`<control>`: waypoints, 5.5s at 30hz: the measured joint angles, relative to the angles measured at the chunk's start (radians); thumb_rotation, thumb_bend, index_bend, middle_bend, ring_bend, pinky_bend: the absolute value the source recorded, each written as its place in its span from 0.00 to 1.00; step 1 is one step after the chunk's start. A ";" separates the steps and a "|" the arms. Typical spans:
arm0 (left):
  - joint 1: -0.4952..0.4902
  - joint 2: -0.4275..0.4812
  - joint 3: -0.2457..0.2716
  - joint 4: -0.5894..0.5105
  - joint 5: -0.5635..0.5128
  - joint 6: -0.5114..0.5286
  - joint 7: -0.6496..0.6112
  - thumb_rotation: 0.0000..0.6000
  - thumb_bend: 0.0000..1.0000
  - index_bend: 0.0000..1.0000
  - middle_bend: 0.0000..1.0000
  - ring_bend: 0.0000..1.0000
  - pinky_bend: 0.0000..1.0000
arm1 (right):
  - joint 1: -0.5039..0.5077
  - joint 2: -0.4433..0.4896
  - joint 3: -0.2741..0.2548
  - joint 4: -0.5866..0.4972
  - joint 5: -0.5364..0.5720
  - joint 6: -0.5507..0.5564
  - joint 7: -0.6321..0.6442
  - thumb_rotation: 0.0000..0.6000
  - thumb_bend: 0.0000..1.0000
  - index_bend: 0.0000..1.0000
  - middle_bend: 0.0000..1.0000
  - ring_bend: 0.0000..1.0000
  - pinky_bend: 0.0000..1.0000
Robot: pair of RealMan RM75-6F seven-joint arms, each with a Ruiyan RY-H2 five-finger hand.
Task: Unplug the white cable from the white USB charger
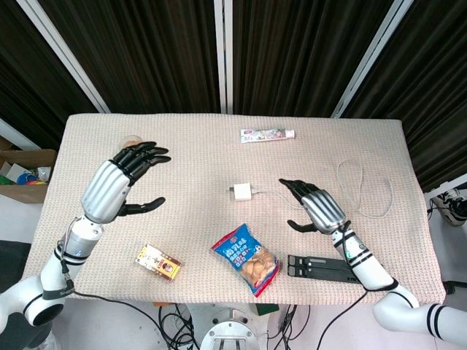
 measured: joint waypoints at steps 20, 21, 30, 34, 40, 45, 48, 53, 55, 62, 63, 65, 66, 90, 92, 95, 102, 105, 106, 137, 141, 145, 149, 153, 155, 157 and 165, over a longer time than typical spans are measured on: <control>-0.088 -0.094 0.018 0.119 -0.276 -0.189 0.154 1.00 0.14 0.23 0.24 0.64 0.81 | -0.173 0.198 -0.034 -0.004 0.032 0.258 0.071 1.00 0.27 0.05 0.20 0.12 0.26; -0.100 -0.110 0.025 0.126 -0.296 -0.213 0.187 1.00 0.14 0.23 0.24 0.65 0.82 | -0.186 0.214 -0.036 -0.007 0.033 0.273 0.079 1.00 0.27 0.05 0.20 0.12 0.26; -0.261 -0.358 0.039 0.257 -0.443 -0.381 0.424 1.00 0.14 0.18 0.20 0.69 0.88 | -0.213 0.269 -0.035 -0.060 0.026 0.305 0.098 1.00 0.27 0.05 0.20 0.12 0.26; -0.347 -0.477 0.028 0.368 -0.521 -0.458 0.471 1.00 0.14 0.17 0.19 0.69 0.89 | -0.203 0.260 -0.037 -0.063 0.022 0.292 0.084 1.00 0.28 0.05 0.20 0.13 0.26; -0.454 -0.623 0.012 0.540 -0.624 -0.539 0.528 1.00 0.14 0.17 0.18 0.70 0.89 | -0.192 0.252 -0.039 -0.063 0.027 0.270 0.072 1.00 0.28 0.05 0.20 0.13 0.26; -0.512 -0.712 -0.003 0.645 -0.694 -0.575 0.552 1.00 0.14 0.18 0.19 0.72 0.90 | -0.185 0.239 -0.039 -0.055 0.037 0.254 0.071 1.00 0.28 0.05 0.20 0.13 0.26; -0.540 -0.754 -0.012 0.703 -0.719 -0.583 0.565 1.00 0.14 0.21 0.21 0.72 0.91 | -0.183 0.230 -0.040 -0.050 0.040 0.250 0.074 1.00 0.28 0.05 0.20 0.13 0.26; -0.577 -0.816 -0.039 0.801 -0.759 -0.582 0.576 1.00 0.14 0.25 0.24 0.73 0.92 | -0.181 0.225 -0.044 -0.045 0.042 0.244 0.076 1.00 0.28 0.06 0.20 0.13 0.26; -0.591 -0.836 -0.058 0.840 -0.785 -0.586 0.574 1.00 0.15 0.25 0.25 0.73 0.92 | -0.182 0.224 -0.045 -0.046 0.042 0.244 0.075 1.00 0.28 0.06 0.20 0.13 0.26; -0.609 -0.843 -0.093 0.901 -0.865 -0.633 0.568 1.00 0.15 0.30 0.26 0.73 0.92 | -0.184 0.220 -0.046 -0.043 0.047 0.244 0.076 1.00 0.28 0.06 0.20 0.13 0.26; -0.606 -0.832 -0.096 0.890 -0.878 -0.650 0.561 1.00 0.16 0.31 0.26 0.73 0.92 | -0.184 0.219 -0.046 -0.042 0.047 0.243 0.076 1.00 0.28 0.06 0.20 0.13 0.26; -0.602 -0.812 -0.100 0.867 -0.902 -0.677 0.550 1.00 0.16 0.32 0.26 0.73 0.92 | -0.182 0.217 -0.047 -0.040 0.046 0.240 0.075 1.00 0.28 0.06 0.20 0.13 0.26; -0.600 -0.799 -0.101 0.852 -0.921 -0.692 0.544 1.00 0.16 0.32 0.26 0.73 0.92 | -0.181 0.216 -0.048 -0.040 0.046 0.239 0.074 1.00 0.28 0.06 0.20 0.13 0.26; -0.646 -0.836 -0.096 0.903 -1.038 -0.676 0.498 0.96 0.21 0.36 0.28 0.73 0.92 | -0.185 0.219 -0.053 -0.033 0.045 0.237 0.091 1.00 0.28 0.06 0.20 0.13 0.27; -0.646 -0.835 -0.095 0.902 -1.041 -0.677 0.498 0.96 0.21 0.36 0.29 0.73 0.92 | -0.186 0.220 -0.054 -0.032 0.044 0.238 0.095 1.00 0.28 0.06 0.20 0.13 0.27; -0.646 -0.837 -0.097 0.904 -1.048 -0.679 0.495 0.96 0.21 0.38 0.30 0.73 0.92 | -0.188 0.220 -0.055 -0.031 0.044 0.239 0.096 1.00 0.28 0.06 0.20 0.13 0.27; -0.646 -0.864 -0.100 0.932 -1.017 -0.645 0.466 0.98 0.29 0.57 0.48 0.73 0.92 | -0.192 0.223 -0.057 -0.034 0.043 0.242 0.096 1.00 0.28 0.06 0.20 0.13 0.27; -0.640 -0.873 -0.101 0.937 -0.974 -0.620 0.436 0.99 0.32 0.61 0.53 0.74 0.93 | -0.188 0.232 -0.054 -0.043 0.042 0.239 0.091 1.00 0.27 0.07 0.21 0.13 0.28; -0.637 -0.873 -0.100 0.934 -0.957 -0.612 0.426 0.99 0.33 0.61 0.54 0.74 0.93 | -0.185 0.236 -0.051 -0.049 0.042 0.238 0.088 1.00 0.27 0.08 0.22 0.14 0.29; -0.472 -0.399 -0.060 0.235 -0.884 -0.464 0.424 0.87 0.36 0.62 0.53 0.73 0.93 | 0.275 -0.083 0.204 -0.352 0.900 0.197 -0.672 1.00 0.36 0.50 0.39 0.27 0.36; -0.486 -0.393 -0.056 0.245 -0.882 -0.481 0.424 0.87 0.36 0.62 0.53 0.73 0.92 | 0.314 -0.119 0.229 -0.355 0.945 0.254 -0.702 1.00 0.31 0.49 0.39 0.27 0.36; -0.501 -0.388 -0.057 0.258 -0.872 -0.513 0.407 0.87 0.36 0.62 0.53 0.72 0.92 | 0.346 -0.153 0.244 -0.344 0.991 0.290 -0.722 1.00 0.31 0.48 0.39 0.27 0.36; -0.516 -0.387 -0.059 0.281 -0.849 -0.545 0.373 0.87 0.36 0.62 0.53 0.72 0.92 | 0.362 -0.181 0.249 -0.329 1.020 0.327 -0.731 1.00 0.31 0.48 0.39 0.27 0.36; -0.528 -0.391 -0.060 0.307 -0.823 -0.569 0.334 0.87 0.36 0.62 0.53 0.72 0.92 | 0.367 -0.200 0.249 -0.311 1.041 0.336 -0.722 1.00 0.32 0.48 0.39 0.27 0.36; -0.531 -0.394 -0.059 0.318 -0.808 -0.577 0.317 0.88 0.36 0.62 0.53 0.71 0.92 | 0.370 -0.210 0.247 -0.299 1.044 0.337 -0.718 1.00 0.33 0.48 0.40 0.27 0.36; -0.536 -0.397 -0.057 0.331 -0.790 -0.584 0.299 0.88 0.36 0.62 0.53 0.71 0.92 | 0.373 -0.218 0.246 -0.288 1.045 0.339 -0.716 1.00 0.33 0.48 0.40 0.27 0.36; -0.543 -0.397 -0.050 0.349 -0.766 -0.596 0.259 0.88 0.36 0.62 0.53 0.71 0.92 | 0.382 -0.233 0.258 -0.258 1.050 0.334 -0.696 1.00 0.33 0.48 0.40 0.28 0.36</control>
